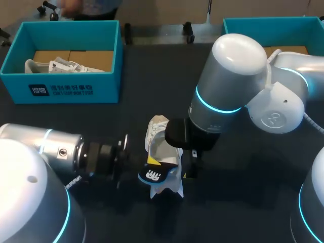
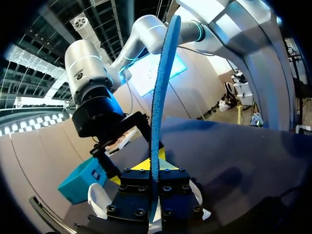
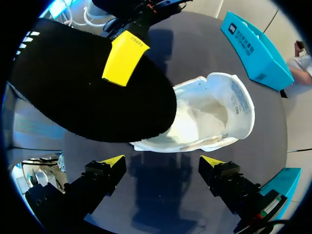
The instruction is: Take the shoe out of the shoebox, open the shoe tongue, remove and reinsert the insole, then place the shoe into the shoebox
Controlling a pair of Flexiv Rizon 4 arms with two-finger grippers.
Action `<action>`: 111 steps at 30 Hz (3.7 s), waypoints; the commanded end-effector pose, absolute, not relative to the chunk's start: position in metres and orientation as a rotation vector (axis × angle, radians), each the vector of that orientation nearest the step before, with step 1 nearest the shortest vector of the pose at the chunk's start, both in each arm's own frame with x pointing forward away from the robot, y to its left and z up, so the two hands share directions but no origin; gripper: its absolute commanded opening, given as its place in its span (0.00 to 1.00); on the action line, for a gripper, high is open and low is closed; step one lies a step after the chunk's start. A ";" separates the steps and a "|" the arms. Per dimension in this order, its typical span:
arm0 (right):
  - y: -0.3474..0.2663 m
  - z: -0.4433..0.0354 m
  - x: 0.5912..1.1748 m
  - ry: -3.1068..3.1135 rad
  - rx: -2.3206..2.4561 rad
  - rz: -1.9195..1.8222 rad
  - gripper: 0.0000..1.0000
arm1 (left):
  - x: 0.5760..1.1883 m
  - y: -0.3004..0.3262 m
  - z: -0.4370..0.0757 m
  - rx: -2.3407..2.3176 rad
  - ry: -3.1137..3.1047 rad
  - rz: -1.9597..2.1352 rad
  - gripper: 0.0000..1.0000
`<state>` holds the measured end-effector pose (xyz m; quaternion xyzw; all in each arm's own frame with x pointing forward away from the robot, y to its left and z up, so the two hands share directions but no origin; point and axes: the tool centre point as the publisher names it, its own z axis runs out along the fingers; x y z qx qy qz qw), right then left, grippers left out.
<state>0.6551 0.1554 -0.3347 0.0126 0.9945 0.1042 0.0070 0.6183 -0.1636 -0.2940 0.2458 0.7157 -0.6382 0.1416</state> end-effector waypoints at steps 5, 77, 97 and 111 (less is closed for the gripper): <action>0.156 -0.336 0.654 3.107 0.041 0.322 1.00 | 0.626 -0.171 -0.299 0.688 2.069 -1.843 0.00; 0.156 -0.336 0.654 3.107 0.041 0.322 1.00 | 0.649 -0.181 -0.319 0.674 2.003 -1.748 0.36; 0.156 -0.336 0.654 3.107 0.041 0.322 1.00 | 0.642 -0.192 -0.311 0.730 1.943 -1.759 0.08; 0.156 -0.336 0.654 3.107 0.041 0.322 1.00 | 0.656 -0.195 -0.330 0.775 1.888 -1.727 0.00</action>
